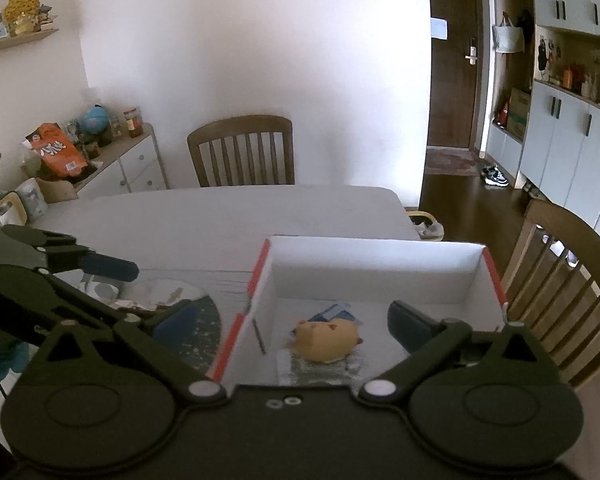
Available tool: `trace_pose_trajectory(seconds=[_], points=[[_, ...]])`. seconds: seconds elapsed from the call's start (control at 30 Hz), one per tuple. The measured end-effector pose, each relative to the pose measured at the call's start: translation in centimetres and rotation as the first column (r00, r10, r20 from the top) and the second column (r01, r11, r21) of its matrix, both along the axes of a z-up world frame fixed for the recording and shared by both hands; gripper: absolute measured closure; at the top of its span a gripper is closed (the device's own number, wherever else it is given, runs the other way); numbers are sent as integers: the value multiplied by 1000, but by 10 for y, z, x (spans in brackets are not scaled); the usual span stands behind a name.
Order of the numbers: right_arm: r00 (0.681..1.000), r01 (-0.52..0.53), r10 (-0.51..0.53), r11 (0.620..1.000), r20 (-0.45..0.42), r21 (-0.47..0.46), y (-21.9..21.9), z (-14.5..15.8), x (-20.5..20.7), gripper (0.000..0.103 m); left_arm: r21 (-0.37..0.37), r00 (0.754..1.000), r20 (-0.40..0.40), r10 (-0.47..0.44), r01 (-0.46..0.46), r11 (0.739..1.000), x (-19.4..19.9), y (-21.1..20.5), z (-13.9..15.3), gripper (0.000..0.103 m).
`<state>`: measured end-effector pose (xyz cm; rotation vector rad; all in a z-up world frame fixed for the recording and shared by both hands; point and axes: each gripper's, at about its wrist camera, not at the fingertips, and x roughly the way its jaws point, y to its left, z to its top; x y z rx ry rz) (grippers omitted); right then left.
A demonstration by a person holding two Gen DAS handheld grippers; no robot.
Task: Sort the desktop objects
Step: 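Move both open tools from the box back over the item pile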
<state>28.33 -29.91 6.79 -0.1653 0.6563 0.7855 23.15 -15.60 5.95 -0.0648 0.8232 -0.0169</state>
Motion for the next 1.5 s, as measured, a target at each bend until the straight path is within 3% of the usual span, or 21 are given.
trace_pose_trajectory(seconds=[0.83,1.23,1.5], points=[[999,-28,28,1000,23,-14,90,-7,-93,1,-12,981,90,170,-170,985,-115,113,-1,14],[999,-22,23,999,24,-44,126,-27,-110,1,30,968,112,226,-231,973,-137,155,-22,14],[1000,-18,18,997,-1,-75,147,-52,-99,6,63,959,97,265,-271,960,-127,179,-46,14]])
